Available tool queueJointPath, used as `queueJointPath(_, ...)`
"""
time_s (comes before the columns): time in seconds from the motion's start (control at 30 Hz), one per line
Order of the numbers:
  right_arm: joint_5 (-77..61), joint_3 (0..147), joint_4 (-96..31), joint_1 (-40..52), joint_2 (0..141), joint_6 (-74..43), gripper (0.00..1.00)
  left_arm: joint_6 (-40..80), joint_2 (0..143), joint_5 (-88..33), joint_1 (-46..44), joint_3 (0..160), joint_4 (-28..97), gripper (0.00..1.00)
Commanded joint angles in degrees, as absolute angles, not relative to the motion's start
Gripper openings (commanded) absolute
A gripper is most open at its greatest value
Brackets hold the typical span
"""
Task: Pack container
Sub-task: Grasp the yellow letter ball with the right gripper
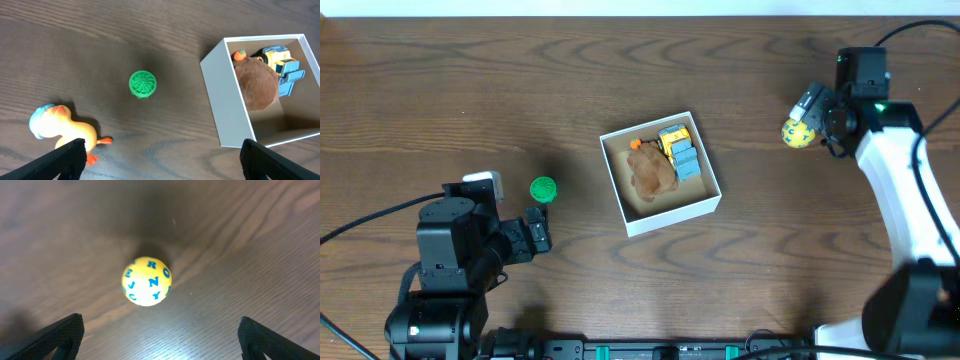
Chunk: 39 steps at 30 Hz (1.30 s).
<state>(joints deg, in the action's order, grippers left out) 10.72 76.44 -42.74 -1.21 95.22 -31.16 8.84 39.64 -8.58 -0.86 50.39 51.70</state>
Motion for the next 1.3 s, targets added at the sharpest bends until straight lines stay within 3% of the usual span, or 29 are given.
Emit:
queueJointPath(0.0,9.3,76.6,-42.0,-2.1,100.7,-30.4,0.99,9.1,39.6,-7.9,-1.0,51.1,51.8,0.98)
queueJointPath(0.43,8.7,78.8,-38.0,-2.2,112.4,-29.0,0.99,9.1,39.6,-7.9,-1.0,51.1,51.8,0.98)
queueJointPath(0.53,8.5,78.8,-37.0,-2.2,113.7,-28.4,0.95,9.1,39.6,-7.9,-1.0,51.1,51.8,0.98)
queueJointPath(0.67,8.3,78.8,-35.4,-2.1,116.0,-27.7,0.76,9.1,39.6,-7.9,-1.0,51.1,51.8,0.98)
queueJointPath(0.8,7.6,78.8,-34.7,-1.9,117.6,-27.7,0.39,9.1,39.6,-7.9,-1.0,51.1,51.8,0.98)
queueJointPath(0.93,7.4,78.8,-34.7,-1.8,117.7,-27.5,0.36,9.1,39.6,-7.9,-1.0,51.1,51.8,0.98)
queueJointPath(1.07,7.0,78.9,-36.0,-1.7,117.3,-26.5,0.19,9.1,39.6,-7.9,-1.0,51.1,51.8,0.98)
queueJointPath(1.27,7.0,79.1,-38.9,-0.5,110.9,-22.9,0.15,9.1,39.6,-7.9,-1.0,51.1,51.5,0.98)
